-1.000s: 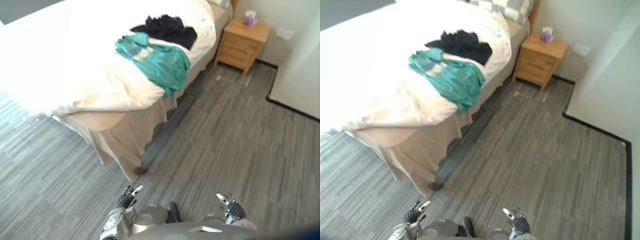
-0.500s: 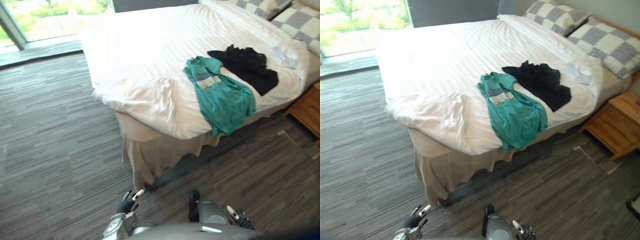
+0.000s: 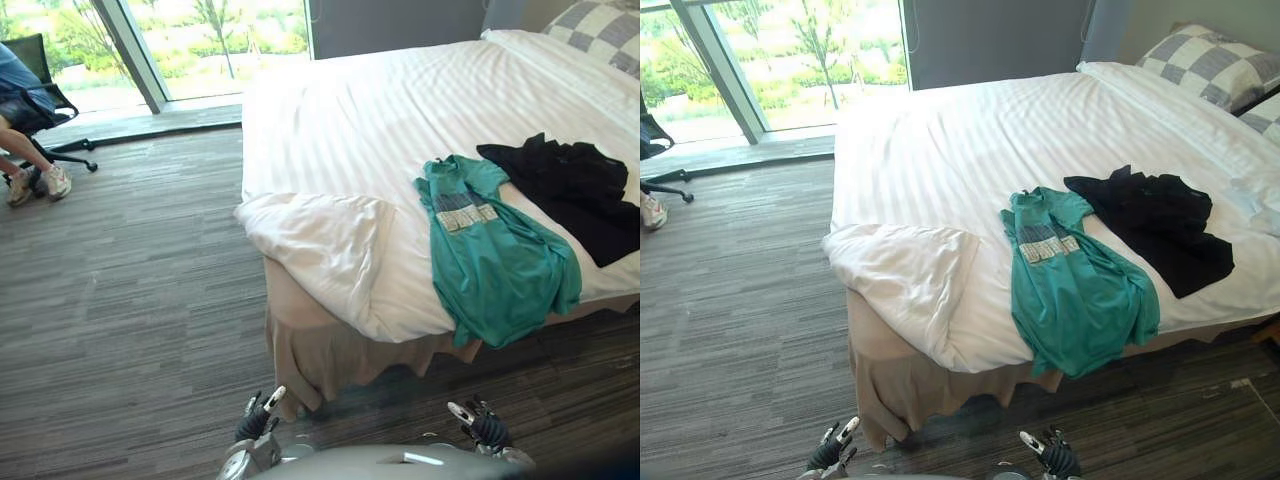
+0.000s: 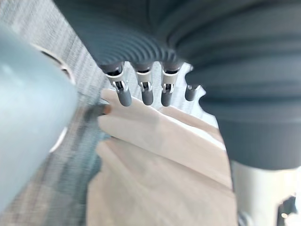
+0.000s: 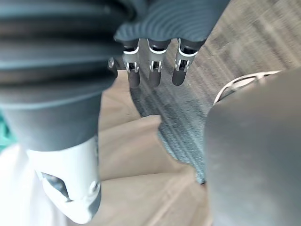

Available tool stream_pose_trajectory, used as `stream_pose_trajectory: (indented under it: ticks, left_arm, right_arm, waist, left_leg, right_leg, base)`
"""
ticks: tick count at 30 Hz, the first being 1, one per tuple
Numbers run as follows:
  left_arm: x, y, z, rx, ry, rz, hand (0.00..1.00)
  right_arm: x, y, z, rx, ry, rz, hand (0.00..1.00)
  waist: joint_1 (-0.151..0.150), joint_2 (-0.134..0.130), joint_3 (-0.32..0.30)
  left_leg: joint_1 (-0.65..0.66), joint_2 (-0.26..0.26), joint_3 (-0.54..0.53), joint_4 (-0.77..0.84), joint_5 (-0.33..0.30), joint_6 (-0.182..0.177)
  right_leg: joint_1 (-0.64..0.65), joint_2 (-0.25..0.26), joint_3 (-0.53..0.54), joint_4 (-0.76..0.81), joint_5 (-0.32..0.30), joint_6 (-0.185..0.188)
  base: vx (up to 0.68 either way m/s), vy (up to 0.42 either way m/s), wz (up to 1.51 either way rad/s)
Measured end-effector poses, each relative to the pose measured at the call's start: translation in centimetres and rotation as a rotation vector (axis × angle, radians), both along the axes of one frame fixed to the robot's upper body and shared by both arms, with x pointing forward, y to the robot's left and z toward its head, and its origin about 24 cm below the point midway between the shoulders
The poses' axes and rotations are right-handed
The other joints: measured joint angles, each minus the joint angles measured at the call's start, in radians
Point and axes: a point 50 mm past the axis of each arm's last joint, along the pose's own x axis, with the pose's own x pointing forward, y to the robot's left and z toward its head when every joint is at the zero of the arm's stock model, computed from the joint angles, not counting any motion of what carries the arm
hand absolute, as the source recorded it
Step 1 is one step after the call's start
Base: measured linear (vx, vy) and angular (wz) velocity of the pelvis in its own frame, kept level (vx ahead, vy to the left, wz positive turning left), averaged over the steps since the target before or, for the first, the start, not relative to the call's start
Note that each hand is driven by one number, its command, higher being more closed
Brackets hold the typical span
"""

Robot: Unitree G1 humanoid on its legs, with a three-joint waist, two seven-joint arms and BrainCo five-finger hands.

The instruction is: Tidy the bed and pick cloth on bed and put in laundry

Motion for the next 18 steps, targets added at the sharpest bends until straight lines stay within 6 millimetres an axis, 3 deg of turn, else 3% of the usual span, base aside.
stream_pose_trajectory:
  ticks: [3, 7, 14, 15, 17, 18]
  left_arm:
    - [-0.1, 0.5, -0.1, 0.016, 0.025, -0.01, 0.0]
    - [-0.4, 0.7, -0.3, 0.002, 0.058, 0.056, 0.0]
    - [-2.5, 2.8, -0.4, -0.046, 0.044, 0.489, 0.0]
    - [-2.8, 4.1, -0.1, -0.054, -0.022, 0.65, 0.0]
    - [-2.9, 5.0, 0.2, -0.054, -0.071, 0.745, 0.0]
    - [-2.6, 6.4, 1.0, -0.054, -0.176, 0.85, 0.0]
  right_arm:
    - [0.0, 0.4, -0.2, 0.012, 0.011, -0.01, 0.0]
    - [-0.1, 0.5, -0.2, 0.009, 0.019, -0.015, 0.0]
    - [-0.3, 0.4, -0.4, 0.014, 0.036, -0.035, 0.0]
    - [-0.4, 0.4, -0.4, 0.02, 0.048, -0.033, 0.0]
    - [-0.4, 0.4, -0.4, 0.023, 0.054, -0.031, 0.0]
    - [-0.4, 0.4, -0.5, 0.029, 0.065, -0.027, 0.0]
  waist:
    - [-0.001, -0.016, 0.002]
    - [0.001, -0.017, 0.01]
    - [-0.004, -0.022, 0.014]
    - [0.001, -0.021, 0.017]
    - [0.0, -0.021, 0.017]
    - [0.0, -0.019, 0.018]
  left_leg:
    - [0.002, -0.023, -0.023, -0.046, 0.038, 0.009]
    - [0.032, -0.04, -0.029, -0.095, 0.074, 0.012]
    - [0.052, -0.045, -0.039, -0.193, 0.127, 0.012]
    - [0.05, -0.042, -0.039, -0.197, 0.13, 0.01]
    - [0.05, -0.041, -0.038, -0.198, 0.13, 0.01]
    - [0.049, -0.041, -0.037, -0.198, 0.13, 0.01]
  right_leg:
    - [0.008, -0.008, -0.011, -0.03, 0.015, 0.008]
    - [0.04, -0.008, -0.012, -0.066, 0.037, 0.01]
    - [0.039, 0.005, -0.033, -0.098, 0.044, 0.001]
    - [0.041, 0.008, -0.033, -0.111, 0.049, -0.007]
    - [0.041, 0.008, -0.033, -0.113, 0.05, -0.008]
    - [0.041, 0.009, -0.033, -0.116, 0.048, -0.009]
  base:
    - [0.01, 0.032, 0.27]
    - [-0.02, 0.01, 0.15]
    - [-0.09, -0.013, 0.1]
    - [-0.12, -0.015, 0.03]
    - [-0.08, -0.003, -0.02]
    - [-0.05, 0.006, -0.03]
